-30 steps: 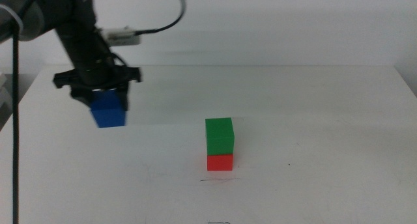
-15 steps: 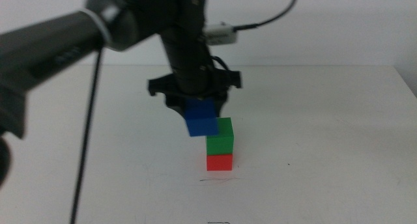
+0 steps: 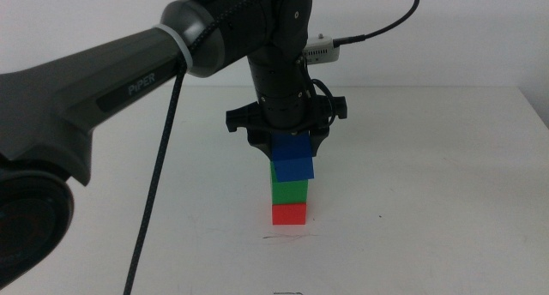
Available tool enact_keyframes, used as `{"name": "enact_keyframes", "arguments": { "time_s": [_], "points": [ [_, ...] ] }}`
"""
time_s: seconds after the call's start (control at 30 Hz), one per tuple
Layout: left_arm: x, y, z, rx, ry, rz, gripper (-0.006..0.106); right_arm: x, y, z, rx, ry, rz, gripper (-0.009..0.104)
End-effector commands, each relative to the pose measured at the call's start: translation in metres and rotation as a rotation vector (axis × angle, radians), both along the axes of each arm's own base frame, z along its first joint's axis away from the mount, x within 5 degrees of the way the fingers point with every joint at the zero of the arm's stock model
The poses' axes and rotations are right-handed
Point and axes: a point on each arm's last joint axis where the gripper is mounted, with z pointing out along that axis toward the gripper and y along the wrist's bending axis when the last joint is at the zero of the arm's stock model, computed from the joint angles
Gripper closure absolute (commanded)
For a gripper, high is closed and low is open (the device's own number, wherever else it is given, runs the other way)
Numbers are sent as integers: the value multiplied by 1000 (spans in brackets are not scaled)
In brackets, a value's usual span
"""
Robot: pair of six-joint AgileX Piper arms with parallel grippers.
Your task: Stack red cubes first, then green, then blue cubes in a specific spot.
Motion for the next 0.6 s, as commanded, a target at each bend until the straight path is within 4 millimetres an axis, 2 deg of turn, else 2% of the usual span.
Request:
{"name": "enact_keyframes", "arguments": {
  "time_s": [0.0,0.57],
  "points": [
    [-14,7,33,-15,-7,6,102,2,0,12,29,-79,-4,18],
    [-11,10,33,21,-35,23,102,2,0,12,29,-79,-4,18]
  ]
}}
